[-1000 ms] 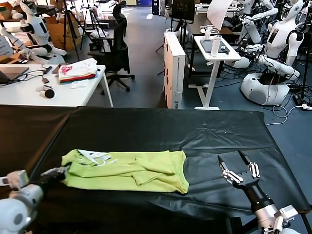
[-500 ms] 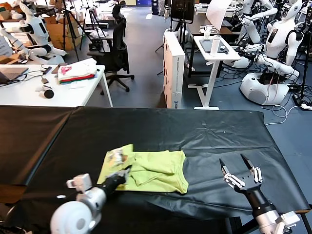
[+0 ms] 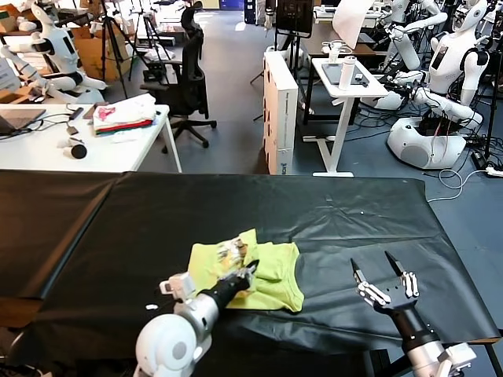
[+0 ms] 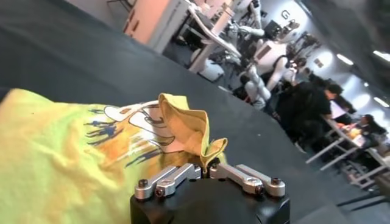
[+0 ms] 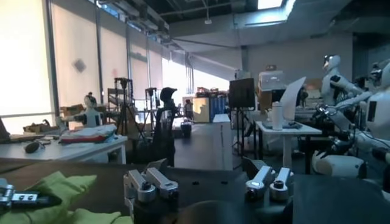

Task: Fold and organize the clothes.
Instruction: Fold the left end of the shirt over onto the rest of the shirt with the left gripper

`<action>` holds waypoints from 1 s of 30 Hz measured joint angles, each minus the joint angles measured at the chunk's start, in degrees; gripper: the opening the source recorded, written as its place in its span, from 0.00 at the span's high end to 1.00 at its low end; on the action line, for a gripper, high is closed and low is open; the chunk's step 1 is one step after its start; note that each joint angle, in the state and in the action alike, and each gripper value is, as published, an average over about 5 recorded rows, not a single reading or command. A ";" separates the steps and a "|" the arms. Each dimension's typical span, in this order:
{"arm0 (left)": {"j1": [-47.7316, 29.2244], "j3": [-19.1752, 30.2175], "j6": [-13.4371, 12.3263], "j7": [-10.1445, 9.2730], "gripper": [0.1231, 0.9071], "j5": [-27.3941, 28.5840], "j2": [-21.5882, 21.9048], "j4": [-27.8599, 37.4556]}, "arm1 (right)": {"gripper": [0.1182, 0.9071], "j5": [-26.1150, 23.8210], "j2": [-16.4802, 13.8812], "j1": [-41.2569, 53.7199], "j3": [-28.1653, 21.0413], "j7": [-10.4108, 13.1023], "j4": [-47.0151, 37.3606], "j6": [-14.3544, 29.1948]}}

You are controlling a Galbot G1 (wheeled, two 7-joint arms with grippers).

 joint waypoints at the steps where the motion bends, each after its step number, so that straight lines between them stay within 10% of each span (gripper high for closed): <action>1: -0.18 0.34 0.00 0.03 0.93 0.19 -0.35 0.23 | 0.00 -0.01 0.01 0.07 -0.02 0.00 -0.11 0.00; 21: -1.63 3.93 0.01 1.94 0.92 5.48 -5.54 6.16 | 0.00 -0.64 0.15 1.26 -1.09 0.20 -1.06 -0.40; 30: -1.35 4.68 0.01 2.38 0.34 6.71 -5.93 7.17 | 0.00 -1.49 -0.01 1.97 -2.27 0.15 -1.88 -0.43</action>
